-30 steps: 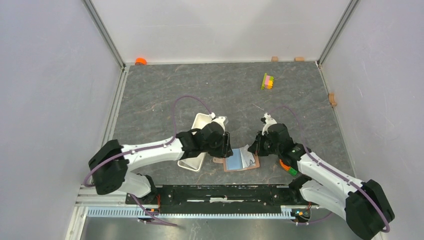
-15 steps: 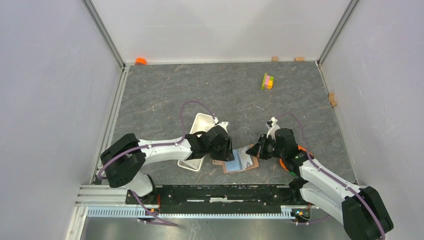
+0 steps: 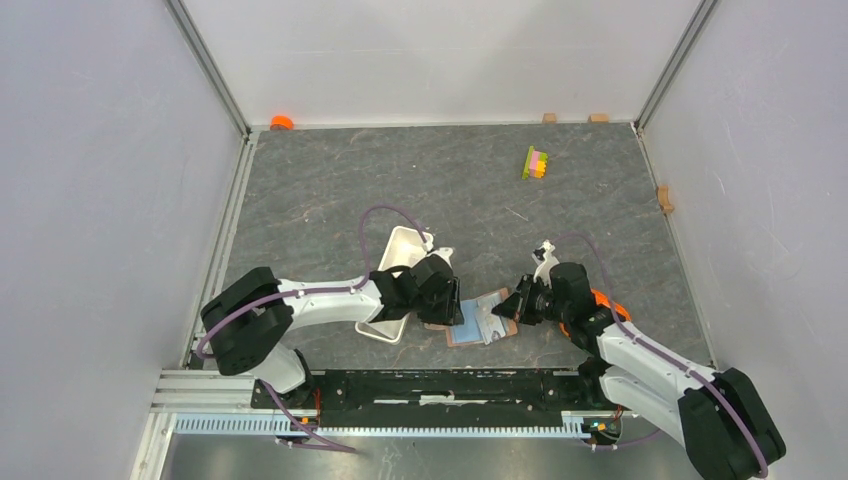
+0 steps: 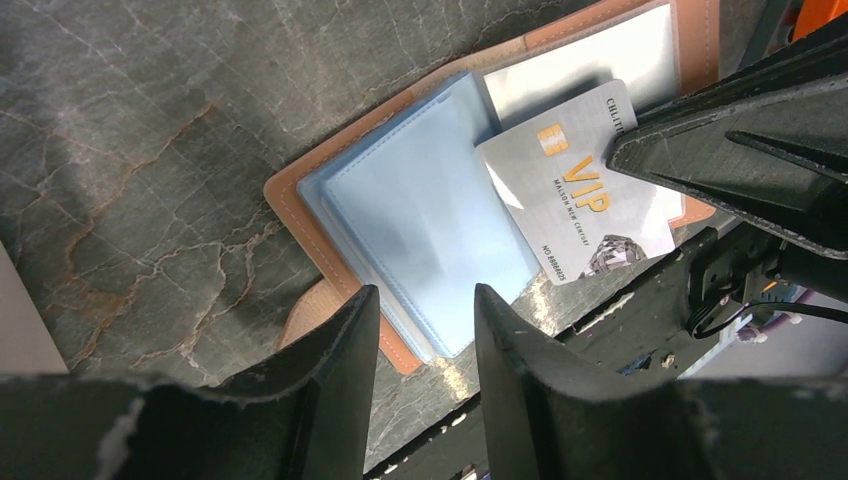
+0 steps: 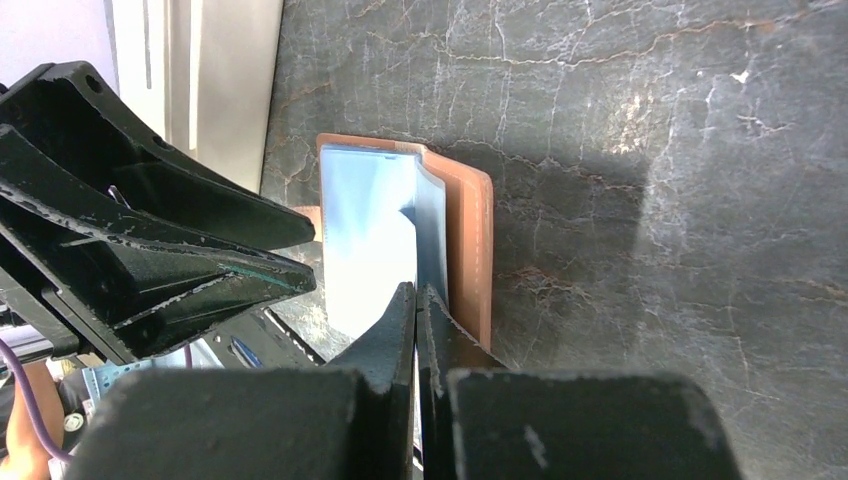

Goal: Put the credit cards into the card holder
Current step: Insert the credit card into the card holder.

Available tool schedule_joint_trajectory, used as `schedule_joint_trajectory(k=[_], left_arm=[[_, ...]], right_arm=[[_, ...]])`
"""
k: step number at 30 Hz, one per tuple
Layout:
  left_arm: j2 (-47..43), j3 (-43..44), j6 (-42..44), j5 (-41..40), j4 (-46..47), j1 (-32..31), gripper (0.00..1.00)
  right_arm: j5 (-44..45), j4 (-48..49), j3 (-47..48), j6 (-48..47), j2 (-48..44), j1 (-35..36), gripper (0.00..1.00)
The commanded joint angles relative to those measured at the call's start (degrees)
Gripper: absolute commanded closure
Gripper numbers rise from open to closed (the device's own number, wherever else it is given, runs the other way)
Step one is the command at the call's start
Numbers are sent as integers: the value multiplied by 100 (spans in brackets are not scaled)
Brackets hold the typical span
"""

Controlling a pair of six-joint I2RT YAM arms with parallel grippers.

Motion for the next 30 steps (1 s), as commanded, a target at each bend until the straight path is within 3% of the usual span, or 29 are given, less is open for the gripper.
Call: schedule_joint_trajectory(k=[1,16,30], left_arm=[[99,-84,-162,-127,153,7,55],[261,-225,-136,29,308,130,67],[288,-219,-127,110,342,178,69]], right_arm=[[-75,450,-157,53,133,-23,100],[205,1885,-483,122,946,-18,100],[662,2648,-595,85,1472,381,100]])
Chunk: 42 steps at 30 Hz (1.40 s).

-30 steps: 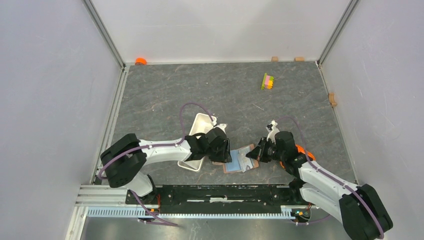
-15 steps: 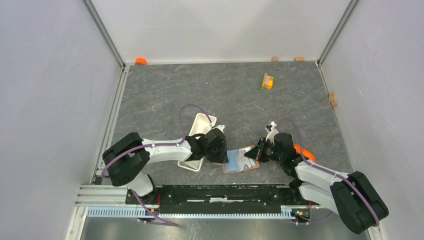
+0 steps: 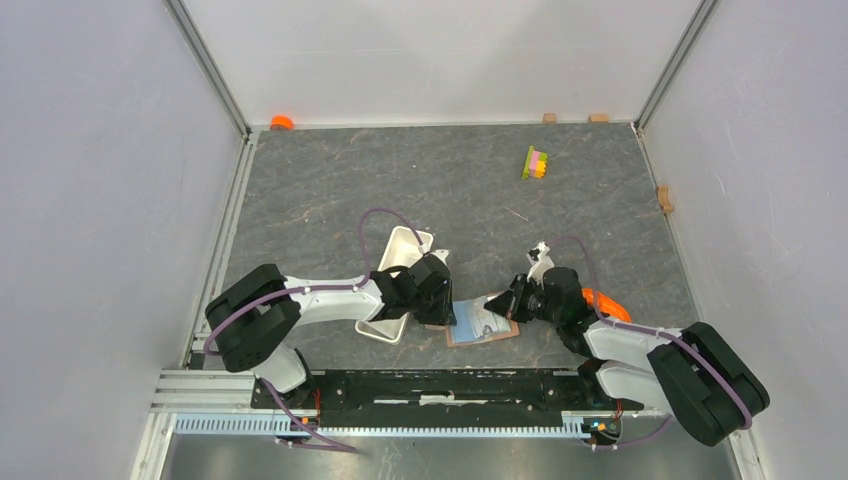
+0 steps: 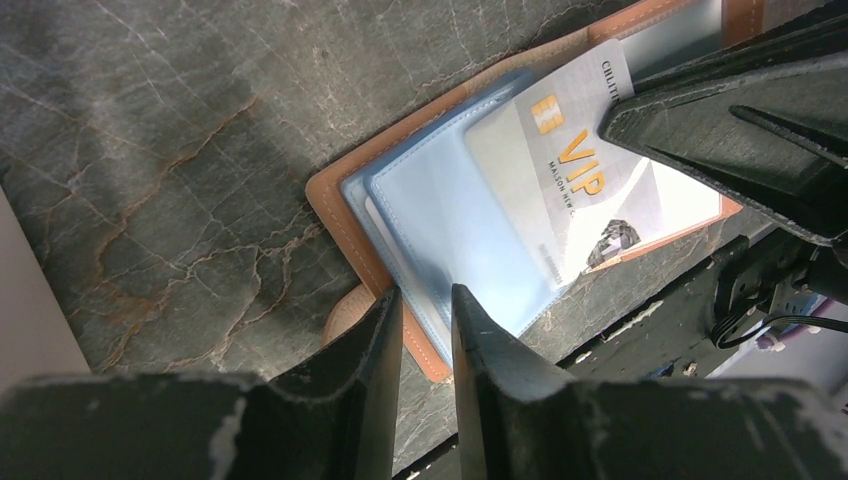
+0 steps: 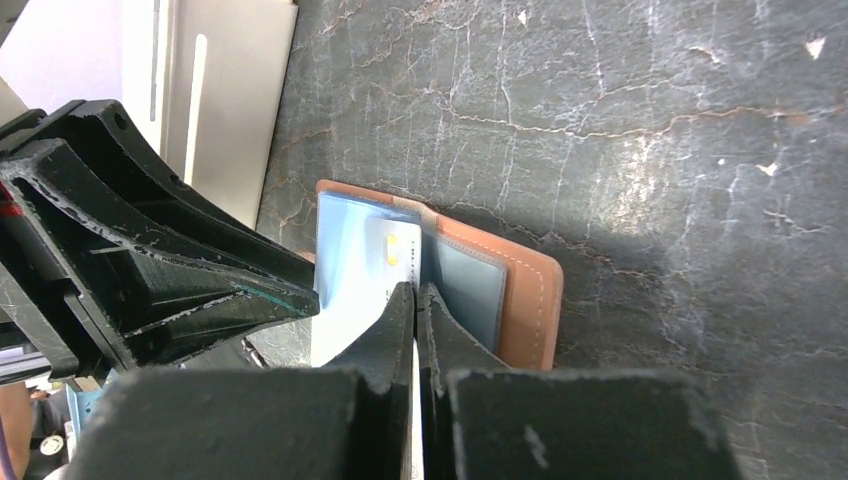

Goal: Put the credit cards into the card holder
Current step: Insert the credit card into the card holder.

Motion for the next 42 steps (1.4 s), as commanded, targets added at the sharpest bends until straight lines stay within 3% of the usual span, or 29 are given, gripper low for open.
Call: schedule_joint_trajectory(k=[1,9,16,19,24,28,37,42], left_arm=[[114,-59,-116,-19,236,19,69],[108,-71,-159,63,366,19,70],[127,-99,-203,172,496,19,72],[60,-162,-238,118,498,20,72],[-69,-214,-252,40,480,32,74],[-67,-200,-250,79,473,32,74],[-67,-198,-257,120,494,27,75],[-61,-200,-269,136,516,29,76]], right_arm=[[397,230,-156,-86,88,226,100],[908,355,-532,289,-40,824,100],[1213,141,-69,174,175,1292,97],[1396,-295,47,33,-86,1326,90],[1824,-1389,199,-248,-948,1326,68],[2010,-2233,404,-389,-1518,1326,57],[1654,-2645,432,-45,-1825,1463,59],[1348,-2214,212,279,-1701,1624,60]])
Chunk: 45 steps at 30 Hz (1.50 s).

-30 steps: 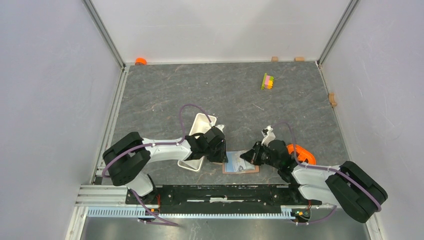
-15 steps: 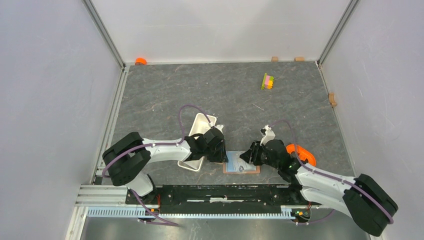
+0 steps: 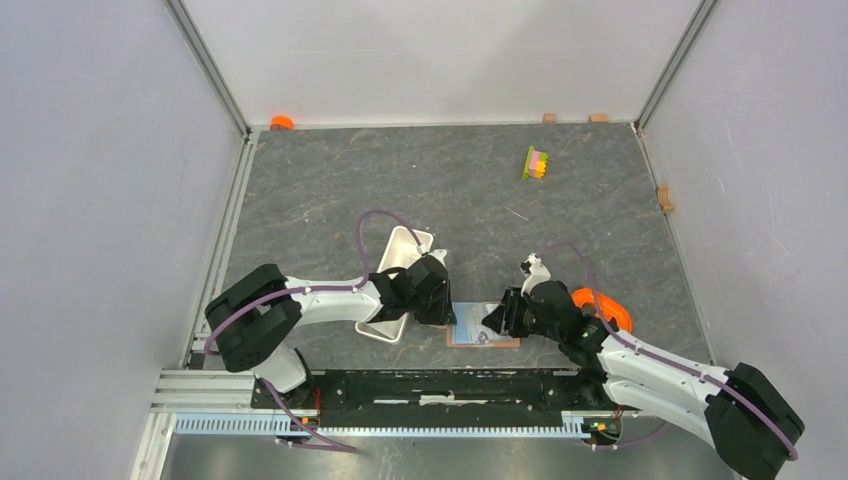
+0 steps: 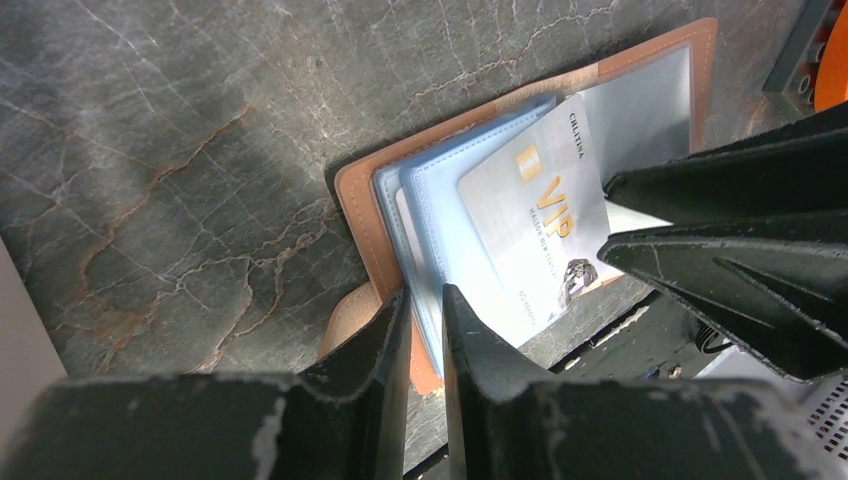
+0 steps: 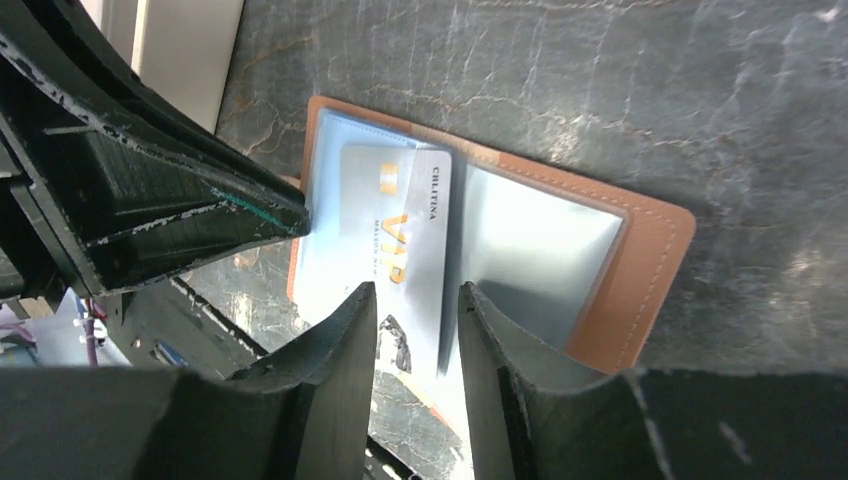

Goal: Put the credit cards into the card holder
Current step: Insert the credit card into the card holder, then close the card holder at the center of the board.

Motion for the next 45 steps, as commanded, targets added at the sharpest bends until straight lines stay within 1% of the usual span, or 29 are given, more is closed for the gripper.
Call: schedule_joint_trajectory(k=[1,9,17,21,24,26,28,30,33,40,43,45], left_arm=[[-60,-39,-158,60,175,-5,76],[-61,-24,-159,86,201,-7,77],[-87,-22,-176,172,247,-5,79],[-114,-60,-211,270,300,-19,79],[-267,-64,-202,232,294,-19,78],[-418,3,-173,215,177,-5,73],[-616,148,-49,133,-74,-10,64],[-846,336,90,-17,-395,-2,55],[-1158,522,246,-267,-861,26,46],[-1545,672,404,-564,-1580,43,33],[-1574,663,428,-619,-1808,47,29],[-1540,656,430,-602,-1886,44,28]], right_arm=[[-254,332,-74,368,84,197,60],[-132,545,228,422,425,552,63],[256,500,669,302,917,977,63],[406,260,909,154,992,1027,60],[670,-21,1032,42,810,1024,52],[748,-168,1086,1,635,1024,47],[866,-359,1162,-58,464,1020,44],[1104,-791,1333,-223,354,1008,38],[1383,-1353,1609,-531,299,922,31],[1594,-2324,1982,-1186,-26,490,20],[1404,-2602,1985,-1433,-125,135,18],[1245,-2613,1913,-1534,-140,-14,17]])
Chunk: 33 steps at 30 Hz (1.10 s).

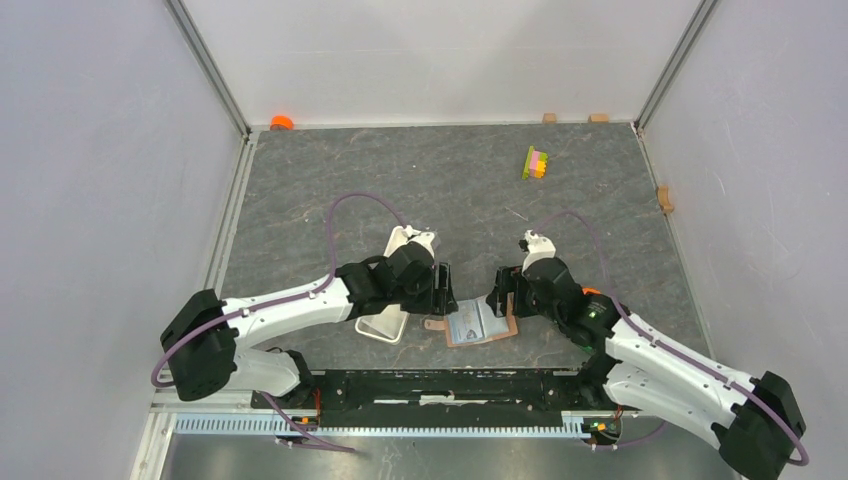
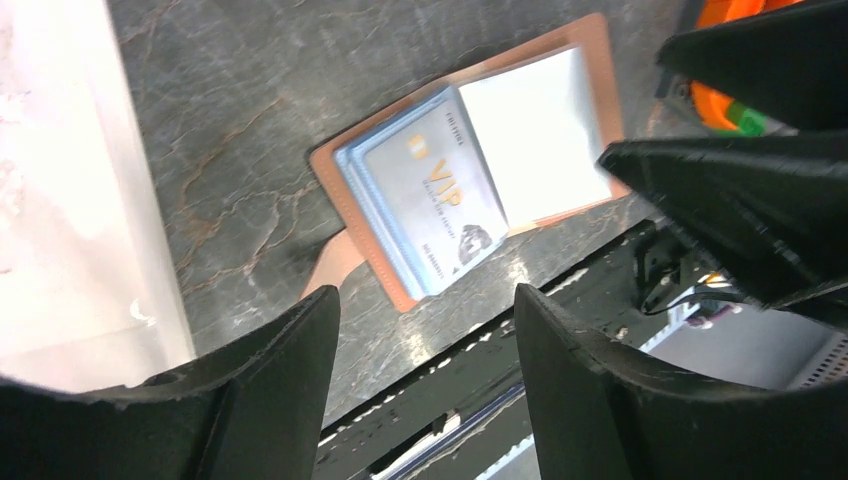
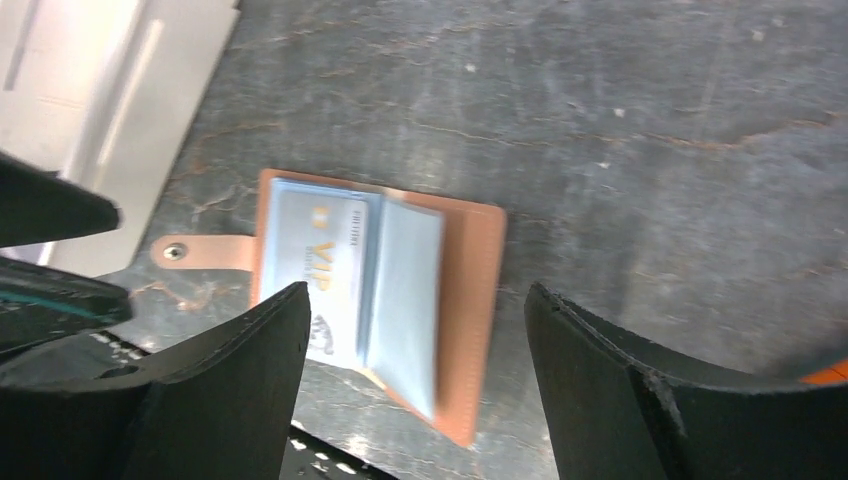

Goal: Put the credit cards into the card holder
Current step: Close the card holder at the center of the board.

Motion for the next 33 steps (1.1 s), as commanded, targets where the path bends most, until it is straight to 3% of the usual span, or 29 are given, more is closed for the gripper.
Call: schedule_joint_trajectory(k=[1,5,10,23,28,33], left_arm=[[-52,134,221,-150,-426,7,28],[-18,40,185,-105,-411,7,28],[-46,-27,142,-179,-419,6,28],[116,-160,133,-131,-499,12,25],[211,-233,93,-34,-454,6,25],[218,-416,-9,-34,-283,6,32]], right_arm=[[-231,-403,99,-484,-92,-322,17],[-875,61,-178,-434,73,-433,18],[-1044,291,-399,-341,390,-473,29],[-702,158,-712,-411,522,-763,89],[-667,180,-826,-431,563,-854,100],[-711,246,-899,-437,599,-907,100]])
